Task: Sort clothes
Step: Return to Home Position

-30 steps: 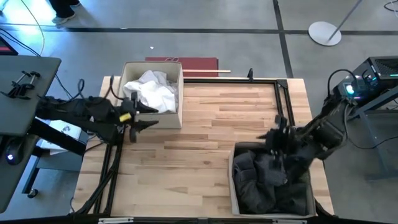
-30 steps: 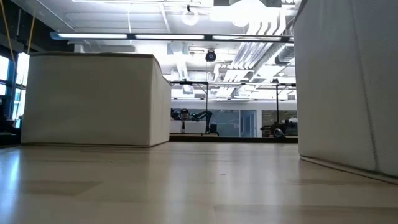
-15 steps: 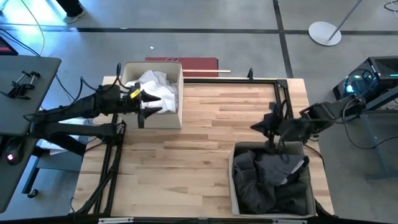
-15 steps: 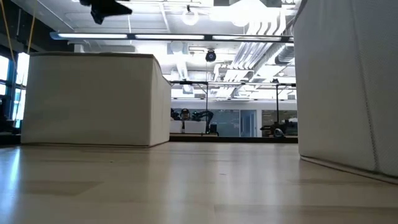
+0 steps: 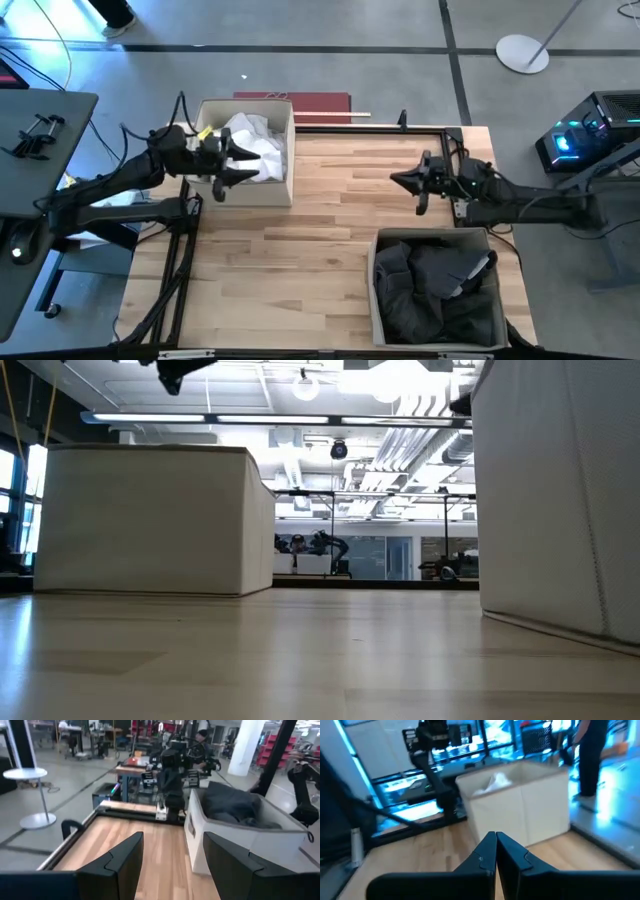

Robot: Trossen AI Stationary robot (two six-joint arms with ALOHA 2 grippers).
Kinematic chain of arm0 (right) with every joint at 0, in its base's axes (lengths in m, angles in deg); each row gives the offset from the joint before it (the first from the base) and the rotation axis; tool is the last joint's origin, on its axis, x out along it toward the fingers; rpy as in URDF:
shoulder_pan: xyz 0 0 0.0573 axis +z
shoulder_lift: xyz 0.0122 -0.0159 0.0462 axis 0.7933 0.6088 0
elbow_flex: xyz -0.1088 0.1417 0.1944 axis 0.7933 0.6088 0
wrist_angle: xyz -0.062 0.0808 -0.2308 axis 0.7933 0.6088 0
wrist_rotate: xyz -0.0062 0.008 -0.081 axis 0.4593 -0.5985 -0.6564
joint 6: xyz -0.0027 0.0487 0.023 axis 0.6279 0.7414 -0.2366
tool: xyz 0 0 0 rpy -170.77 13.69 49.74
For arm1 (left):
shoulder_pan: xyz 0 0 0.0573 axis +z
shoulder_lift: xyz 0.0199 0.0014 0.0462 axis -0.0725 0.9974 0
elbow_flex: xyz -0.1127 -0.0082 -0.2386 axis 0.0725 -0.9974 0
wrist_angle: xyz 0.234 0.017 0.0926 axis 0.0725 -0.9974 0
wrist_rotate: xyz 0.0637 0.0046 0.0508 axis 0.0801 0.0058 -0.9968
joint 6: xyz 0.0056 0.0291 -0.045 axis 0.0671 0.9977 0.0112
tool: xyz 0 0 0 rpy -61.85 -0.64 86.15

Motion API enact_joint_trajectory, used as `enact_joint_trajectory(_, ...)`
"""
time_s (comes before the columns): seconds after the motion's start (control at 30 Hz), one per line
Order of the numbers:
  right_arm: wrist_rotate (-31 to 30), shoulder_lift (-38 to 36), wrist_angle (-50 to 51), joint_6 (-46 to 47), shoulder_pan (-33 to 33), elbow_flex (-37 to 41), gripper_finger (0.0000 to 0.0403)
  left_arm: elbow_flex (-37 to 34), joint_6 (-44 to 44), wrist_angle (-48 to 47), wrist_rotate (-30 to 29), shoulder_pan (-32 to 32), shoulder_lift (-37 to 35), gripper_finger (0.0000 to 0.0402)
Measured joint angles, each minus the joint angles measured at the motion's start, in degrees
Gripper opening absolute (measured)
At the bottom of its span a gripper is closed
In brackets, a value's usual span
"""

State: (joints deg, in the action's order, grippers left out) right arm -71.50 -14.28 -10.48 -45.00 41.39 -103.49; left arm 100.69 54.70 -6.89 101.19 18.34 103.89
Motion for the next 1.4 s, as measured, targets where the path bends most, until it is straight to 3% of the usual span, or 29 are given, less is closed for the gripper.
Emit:
enact_joint_trajectory(0.17,8.3,-2.3,-4.0,2.7,-3.0,6.7,0.0,-0.8,-1.0,-4.7,-0.4,-0.9,-4.0,0.02)
enact_joint_trajectory(0.5,9.5,-9.0,-4.3,6.0,-1.4,13.2,0.0,-22.9,-11.0,11.5,-10.0,-8.3,-22.3,0.0198)
enact_joint_trajectory(0.6,9.4,-10.1,-4.4,7.5,-1.0,13.9,0.0,-29.0,-10.8,18.0,-10.4,-12.8,-25.5,0.0183)
enact_joint_trajectory(0.73,9.2,-10.1,-4.6,7.8,-0.3,13.9,0.0,-35.2,-10.3,24.5,-16.4,-20.5,-26.8,0.015)
enact_joint_trajectory(1.0,6.4,-10.0,-4.0,8.3,0.7,13.9,0.0,-41.0,-2.1,28.1,-30.0,-33.9,-26.3,0.0091)
enact_joint_trajectory(1.17,6.9,-9.9,-0.8,6.5,0.7,13.9,0.0,-42.8,-0.6,30.9,-31.3,-35.2,-25.9,0.0064)
enact_joint_trajectory(1.3,8.0,-10.4,-3.7,5.8,0.6,13.9,0.0,-42.2,-0.4,32.1,-31.6,-35.2,-25.8,0.0042)
enact_joint_trajectory(1.4,10.5,-11.5,-5.5,4.6,0.6,13.6,0.0,-39.1,-0.7,26.8,-34.8,-35.2,-25.7,0.0025)
